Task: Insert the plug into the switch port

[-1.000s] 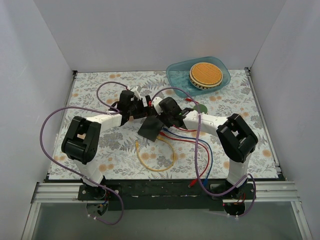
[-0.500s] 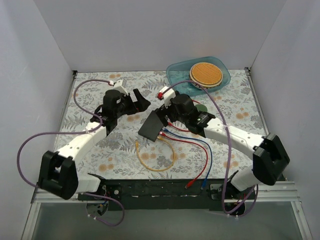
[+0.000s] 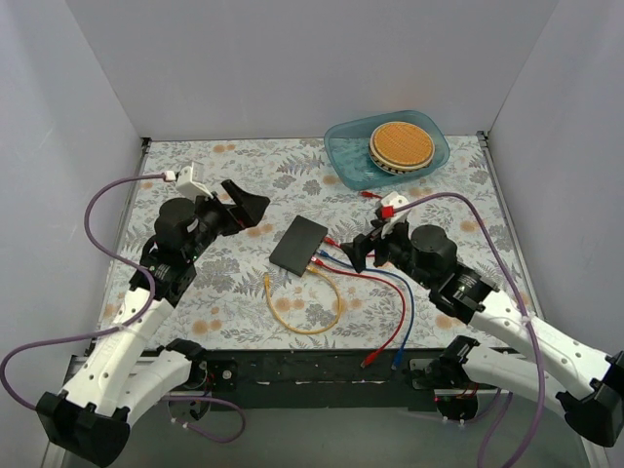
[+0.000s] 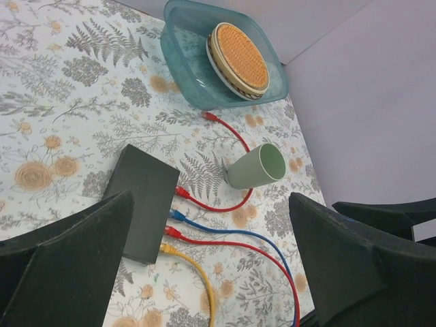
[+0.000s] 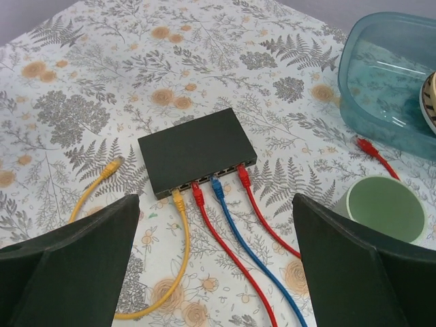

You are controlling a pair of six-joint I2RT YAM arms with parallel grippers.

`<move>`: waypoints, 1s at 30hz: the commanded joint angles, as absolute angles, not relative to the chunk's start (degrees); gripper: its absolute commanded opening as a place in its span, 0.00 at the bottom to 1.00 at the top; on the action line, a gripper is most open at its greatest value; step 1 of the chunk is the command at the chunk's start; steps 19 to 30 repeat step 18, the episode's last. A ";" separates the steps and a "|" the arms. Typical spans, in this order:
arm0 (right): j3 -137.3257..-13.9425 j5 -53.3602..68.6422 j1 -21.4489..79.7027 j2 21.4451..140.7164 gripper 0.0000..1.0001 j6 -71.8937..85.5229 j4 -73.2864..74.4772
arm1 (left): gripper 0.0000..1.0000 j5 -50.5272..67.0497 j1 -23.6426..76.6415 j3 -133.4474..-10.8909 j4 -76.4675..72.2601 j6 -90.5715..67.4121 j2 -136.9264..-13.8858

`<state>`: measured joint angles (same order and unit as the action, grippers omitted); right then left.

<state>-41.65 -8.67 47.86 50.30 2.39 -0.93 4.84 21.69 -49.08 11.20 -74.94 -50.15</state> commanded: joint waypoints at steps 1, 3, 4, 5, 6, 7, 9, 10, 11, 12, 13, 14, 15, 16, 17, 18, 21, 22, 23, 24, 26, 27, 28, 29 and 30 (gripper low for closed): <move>-39.20 -10.11 47.81 45.37 0.98 8.43 1.39 | 0.98 1.50 21.53 -50.01 20.29 -76.90 -46.32; -38.59 -10.55 47.81 43.69 0.98 9.84 3.85 | 0.98 0.53 21.53 -50.01 23.27 -78.21 -45.01; -38.32 -10.55 47.81 41.94 0.98 10.45 4.82 | 0.98 -1.91 21.53 -50.01 24.07 -78.66 -44.74; -37.89 -10.63 47.90 40.88 0.99 10.89 5.18 | 0.98 -3.15 21.53 -49.92 24.95 -79.10 -44.39; -36.40 -10.63 47.81 39.74 0.99 12.20 5.36 | 0.98 -3.77 21.53 -49.66 26.27 -79.54 -44.04; -35.60 -10.46 47.81 37.38 0.99 12.83 5.27 | 0.98 -4.13 21.53 -49.22 26.98 -79.80 -43.77; -32.97 -11.68 47.81 34.90 0.99 14.67 5.27 | 0.98 -4.31 21.53 -48.87 28.64 -80.07 -43.16; -32.09 -11.95 47.81 32.72 0.99 15.55 5.45 | 0.98 -4.39 21.53 -48.00 28.91 -80.50 -42.81; -31.56 -12.30 47.81 31.74 0.99 15.82 5.71 | 0.98 -4.39 21.53 -47.64 28.92 -80.68 -42.37; -31.03 -12.57 47.81 30.68 0.98 16.17 6.15 | 0.98 -4.31 21.53 -46.94 28.39 -80.60 -41.84; -30.24 -12.83 47.81 29.02 0.98 16.52 6.85 | 0.98 -4.39 21.53 -46.50 27.87 -80.94 -40.88; -29.89 -13.01 47.81 28.31 0.99 16.70 7.20 | 0.98 -4.39 21.53 -45.54 27.51 -81.03 -40.26; -29.71 -12.66 47.81 27.87 0.99 16.61 7.82 | 0.98 -4.05 21.53 -45.18 26.55 -81.04 -39.73; -29.97 -12.05 47.81 27.34 0.99 16.26 8.78 | 0.98 -3.96 21.53 -44.74 26.11 -80.95 -38.77; -30.14 -11.87 47.81 27.16 0.98 15.48 10.70 | 0.98 -4.13 21.53 -44.30 25.23 -80.69 -38.32; -30.32 -12.21 47.81 27.25 0.98 14.60 11.33 | 0.98 -5.78 21.53 -44.21 25.05 -80.60 -37.89; -30.32 -12.21 47.81 27.25 0.98 14.60 11.33 | 0.98 -5.78 21.53 -44.21 25.05 -80.60 -37.89; -30.32 -12.21 47.81 27.25 0.98 14.60 11.33 | 0.98 -5.78 21.53 -44.21 25.05 -80.60 -37.89; -30.32 -12.21 47.81 27.25 0.98 14.60 11.33 | 0.98 -5.78 21.53 -44.21 25.05 -80.60 -37.89; -30.32 -12.21 47.81 27.25 0.98 14.60 11.33 | 0.98 -5.78 21.53 -44.21 25.05 -80.60 -37.89; -30.32 -12.21 47.81 27.25 0.98 14.60 11.33 | 0.98 -5.78 21.53 -44.21 25.05 -80.60 -37.89; -30.32 -12.21 47.81 27.25 0.98 14.60 11.33 | 0.98 -5.78 21.53 -44.21 25.05 -80.60 -37.89; -30.32 -12.21 47.81 27.25 0.98 14.60 11.33 | 0.98 -5.78 21.53 -44.21 25.05 -80.60 -37.89; -30.32 -12.21 47.81 27.25 0.98 14.60 11.33 | 0.98 -5.78 21.53 -44.21 25.05 -80.60 -37.89; -30.32 -12.21 47.81 27.25 0.98 14.60 11.33 | 0.98 -5.78 21.53 -44.21 25.05 -80.60 -37.89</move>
